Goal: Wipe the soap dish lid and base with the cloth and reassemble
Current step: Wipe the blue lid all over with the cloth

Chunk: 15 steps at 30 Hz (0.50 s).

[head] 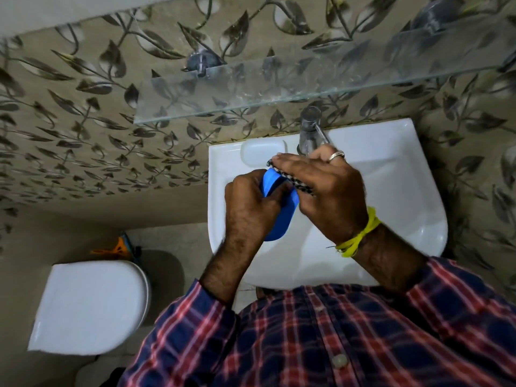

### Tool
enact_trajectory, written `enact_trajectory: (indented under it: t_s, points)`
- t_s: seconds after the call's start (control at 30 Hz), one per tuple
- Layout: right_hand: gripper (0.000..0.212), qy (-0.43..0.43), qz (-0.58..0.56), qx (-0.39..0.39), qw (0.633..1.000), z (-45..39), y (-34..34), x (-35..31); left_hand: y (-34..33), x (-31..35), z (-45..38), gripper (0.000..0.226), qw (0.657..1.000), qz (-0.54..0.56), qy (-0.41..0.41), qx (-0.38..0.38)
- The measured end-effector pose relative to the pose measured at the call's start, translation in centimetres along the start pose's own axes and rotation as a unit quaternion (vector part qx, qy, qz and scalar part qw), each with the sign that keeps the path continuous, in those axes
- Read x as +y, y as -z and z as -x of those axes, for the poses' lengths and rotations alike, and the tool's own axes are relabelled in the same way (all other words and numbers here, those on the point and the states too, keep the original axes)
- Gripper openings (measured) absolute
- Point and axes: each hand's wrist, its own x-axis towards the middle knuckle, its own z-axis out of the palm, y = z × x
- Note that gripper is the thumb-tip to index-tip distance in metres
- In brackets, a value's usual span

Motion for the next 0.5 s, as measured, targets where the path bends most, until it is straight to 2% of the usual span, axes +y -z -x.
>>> enact_trajectory:
  t_s: [0.13, 0.2, 0.3, 0.4, 0.5]
  points:
    - [0.049, -0.106, 0.005, -0.002, 0.994, 1.1, 0.5, 0.5, 0.2, -0.7, 0.5, 0.016, 1.0, 0.02, -0.006, 0.019]
    - [0.048, -0.103, -0.004, -0.007, 0.995, 0.8, 0.1, 0.1, 0.1, -0.7, 0.2, 0.015, 0.999, 0.03, 0.009, 0.012]
    - [0.044, -0.084, -0.016, 0.013, 0.996, 0.1, -0.2, -0.5, 0.5, -0.3, -0.2, 0.023, 0.998, 0.032, -0.025, 0.042]
    - [0.041, -0.137, -0.015, 0.022, 0.99, 0.4, 0.0, 0.0, 0.7, -0.1, -0.2, 0.025, 0.995, 0.046, -0.05, 0.067]
    - [0.037, -0.153, -0.013, 0.024, 0.988, 0.2, 0.2, -0.1, 0.0, 0.0, 0.3, 0.019, 0.996, 0.064, -0.028, 0.058]
